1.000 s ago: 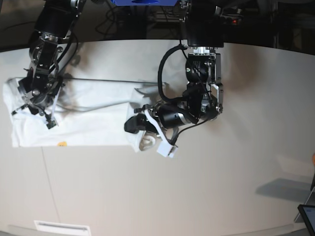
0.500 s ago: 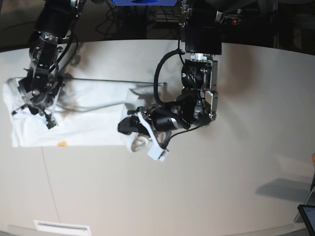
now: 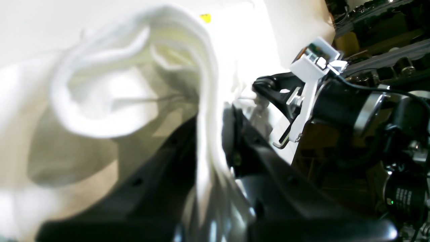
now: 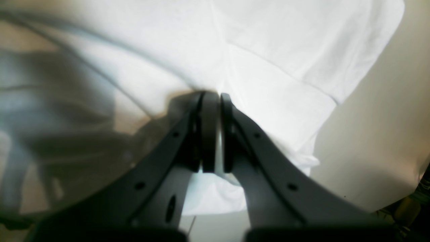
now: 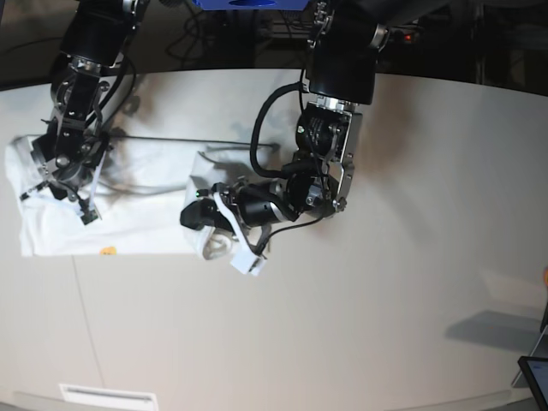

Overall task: Fold the T-shirt properly
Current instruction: 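Lift the strip's end with the left gripper and fold it toward the right gripper, then lay the folded end flat onto the strip with the left gripper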

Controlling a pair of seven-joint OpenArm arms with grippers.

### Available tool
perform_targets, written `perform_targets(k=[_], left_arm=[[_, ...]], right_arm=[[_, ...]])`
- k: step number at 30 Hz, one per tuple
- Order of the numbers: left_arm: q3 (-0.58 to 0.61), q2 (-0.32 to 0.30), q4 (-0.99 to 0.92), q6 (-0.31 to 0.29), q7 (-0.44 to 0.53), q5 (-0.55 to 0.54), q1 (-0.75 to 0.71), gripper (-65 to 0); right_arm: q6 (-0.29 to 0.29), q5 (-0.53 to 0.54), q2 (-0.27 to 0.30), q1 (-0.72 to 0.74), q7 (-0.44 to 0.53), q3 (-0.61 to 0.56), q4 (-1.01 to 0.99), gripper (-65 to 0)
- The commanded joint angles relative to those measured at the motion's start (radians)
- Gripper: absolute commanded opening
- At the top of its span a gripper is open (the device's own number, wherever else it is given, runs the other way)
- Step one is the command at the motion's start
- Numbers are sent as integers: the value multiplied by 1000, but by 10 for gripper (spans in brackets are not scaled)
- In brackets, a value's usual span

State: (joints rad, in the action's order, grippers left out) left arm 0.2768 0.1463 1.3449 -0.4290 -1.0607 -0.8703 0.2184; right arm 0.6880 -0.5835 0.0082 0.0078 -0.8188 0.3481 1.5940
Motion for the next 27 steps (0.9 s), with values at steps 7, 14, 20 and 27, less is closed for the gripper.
perform_targets(k=[7,14,20,27], left_arm=[[0,11,12,-9,21,-26,37,-650],[0,11,12,-9,47,-26,37,-650],[5,11,11,-9,81,-26,37,-648],[69,11,12,-9,84,-26,37,-647]], right_arm=[[10,4,3,2,-10,1,1,-620],[10,4,3,2,-10,1,1,-620],[10,4,3,2,-10,1,1,-620],[10,4,3,2,-10,1,1,-620]])
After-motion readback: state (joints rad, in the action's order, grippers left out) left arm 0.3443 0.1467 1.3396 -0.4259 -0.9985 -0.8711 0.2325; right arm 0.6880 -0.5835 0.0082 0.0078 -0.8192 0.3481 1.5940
